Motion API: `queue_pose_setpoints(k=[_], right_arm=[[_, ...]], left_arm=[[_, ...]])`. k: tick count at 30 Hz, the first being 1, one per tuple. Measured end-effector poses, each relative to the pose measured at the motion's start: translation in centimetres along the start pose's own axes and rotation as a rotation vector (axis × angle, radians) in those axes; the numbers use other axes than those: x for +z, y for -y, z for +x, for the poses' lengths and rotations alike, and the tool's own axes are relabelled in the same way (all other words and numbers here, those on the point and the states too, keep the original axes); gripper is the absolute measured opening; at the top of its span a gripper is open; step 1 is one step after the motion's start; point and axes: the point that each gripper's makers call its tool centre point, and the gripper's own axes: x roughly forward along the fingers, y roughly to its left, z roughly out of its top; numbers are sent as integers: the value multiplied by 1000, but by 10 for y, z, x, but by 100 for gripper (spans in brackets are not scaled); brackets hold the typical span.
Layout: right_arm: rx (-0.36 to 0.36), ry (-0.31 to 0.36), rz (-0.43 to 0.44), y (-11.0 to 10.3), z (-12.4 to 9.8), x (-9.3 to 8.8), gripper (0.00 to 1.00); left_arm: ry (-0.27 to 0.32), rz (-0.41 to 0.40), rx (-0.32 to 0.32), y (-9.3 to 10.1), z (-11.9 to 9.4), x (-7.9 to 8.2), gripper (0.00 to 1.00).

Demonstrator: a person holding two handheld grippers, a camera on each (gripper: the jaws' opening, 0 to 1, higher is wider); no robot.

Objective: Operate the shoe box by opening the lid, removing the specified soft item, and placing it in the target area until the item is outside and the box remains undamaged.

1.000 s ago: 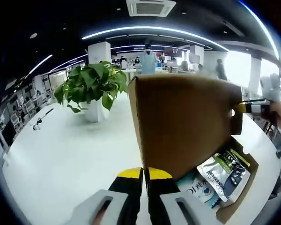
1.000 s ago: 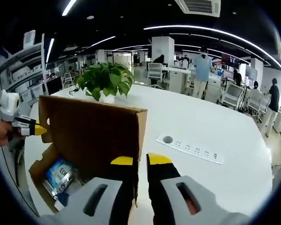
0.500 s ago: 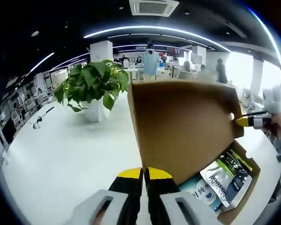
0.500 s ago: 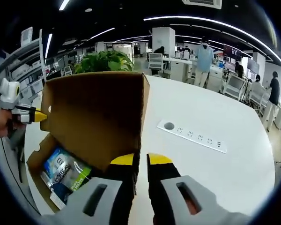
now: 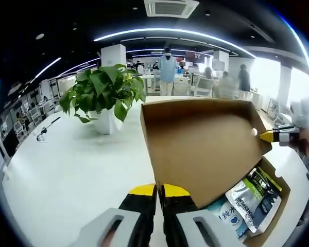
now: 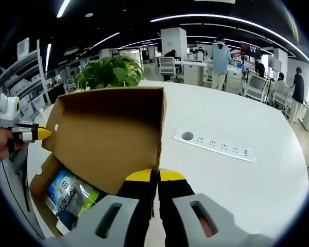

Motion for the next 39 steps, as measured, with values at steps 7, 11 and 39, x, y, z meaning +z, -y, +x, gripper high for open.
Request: queue_pose_setpoints(k=[7, 11, 39], right_arm=[[8, -5, 10, 1, 5, 0, 1], [12, -12, 10, 3, 10, -1, 1], [42, -120, 12, -7, 30, -30, 5]], left_arm=[[-3, -10, 16, -1, 5, -3, 3], [-9, -17, 14, -3, 8, -5, 3], [-92, -87, 29, -12, 24, -26, 5]])
